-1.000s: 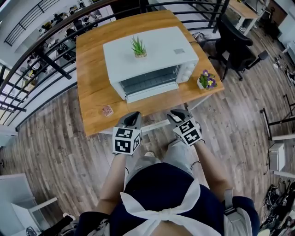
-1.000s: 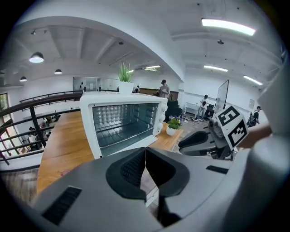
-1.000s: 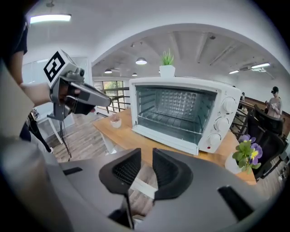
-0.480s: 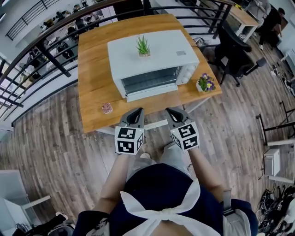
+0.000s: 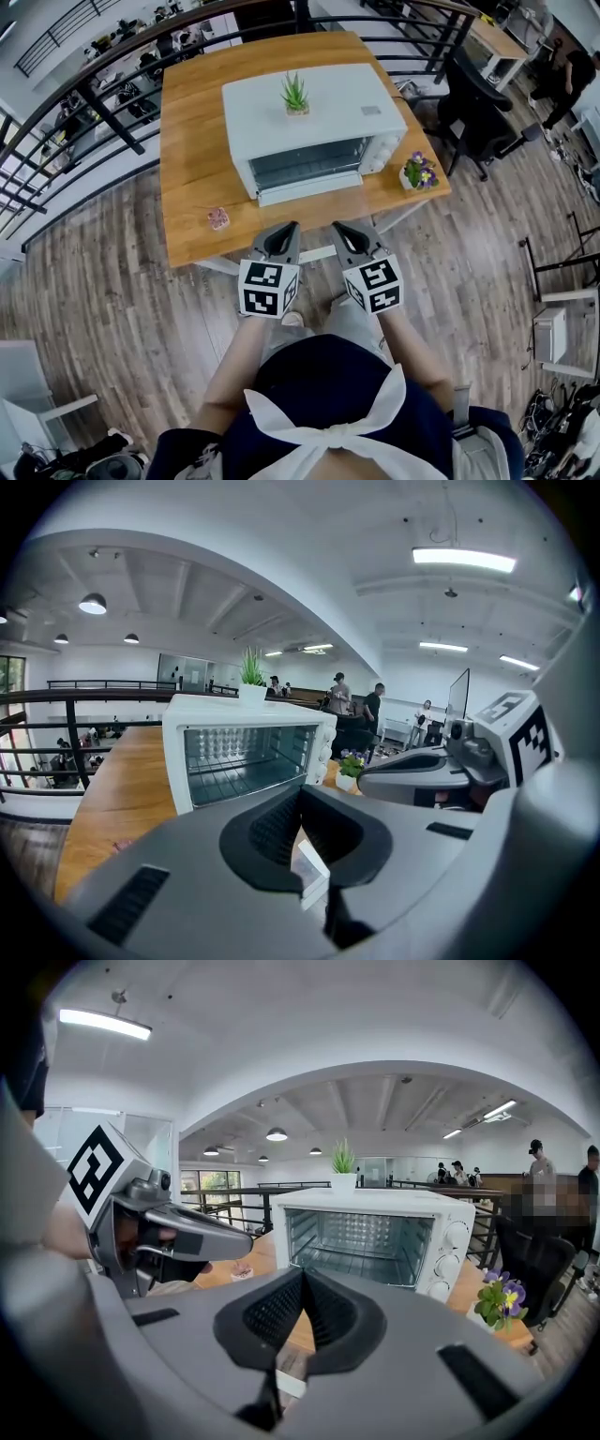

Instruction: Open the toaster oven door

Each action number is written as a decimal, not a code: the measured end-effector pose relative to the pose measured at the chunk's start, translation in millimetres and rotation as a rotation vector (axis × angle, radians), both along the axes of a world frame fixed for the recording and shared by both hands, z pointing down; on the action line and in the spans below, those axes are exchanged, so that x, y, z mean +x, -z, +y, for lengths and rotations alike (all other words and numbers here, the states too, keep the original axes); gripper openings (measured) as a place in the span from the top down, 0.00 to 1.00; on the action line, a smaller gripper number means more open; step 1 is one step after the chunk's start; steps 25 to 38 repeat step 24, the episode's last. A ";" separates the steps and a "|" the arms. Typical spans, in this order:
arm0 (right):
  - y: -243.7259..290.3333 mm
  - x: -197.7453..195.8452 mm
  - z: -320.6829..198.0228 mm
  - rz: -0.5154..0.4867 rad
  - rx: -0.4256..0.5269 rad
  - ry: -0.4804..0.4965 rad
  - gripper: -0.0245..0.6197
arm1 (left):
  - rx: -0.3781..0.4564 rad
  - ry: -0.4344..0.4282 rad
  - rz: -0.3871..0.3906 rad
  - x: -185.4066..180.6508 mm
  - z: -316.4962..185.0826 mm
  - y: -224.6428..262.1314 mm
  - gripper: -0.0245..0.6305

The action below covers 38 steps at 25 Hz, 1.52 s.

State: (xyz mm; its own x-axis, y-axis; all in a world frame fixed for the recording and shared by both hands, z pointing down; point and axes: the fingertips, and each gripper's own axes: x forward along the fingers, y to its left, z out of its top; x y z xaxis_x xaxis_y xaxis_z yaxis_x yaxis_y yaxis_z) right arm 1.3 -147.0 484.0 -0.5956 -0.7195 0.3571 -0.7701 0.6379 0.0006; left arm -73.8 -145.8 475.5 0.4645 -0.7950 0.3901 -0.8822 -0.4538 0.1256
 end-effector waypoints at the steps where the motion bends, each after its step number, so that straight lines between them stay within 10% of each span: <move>1: 1.7 -0.7 0.0 -0.001 0.002 0.003 0.96 | 0.003 -0.001 0.001 0.7 0.3 1.0 0.93; 38: 9.4 -0.4 -1.7 -0.018 0.002 0.034 0.96 | 0.022 0.008 -0.010 7.0 0.9 9.6 0.93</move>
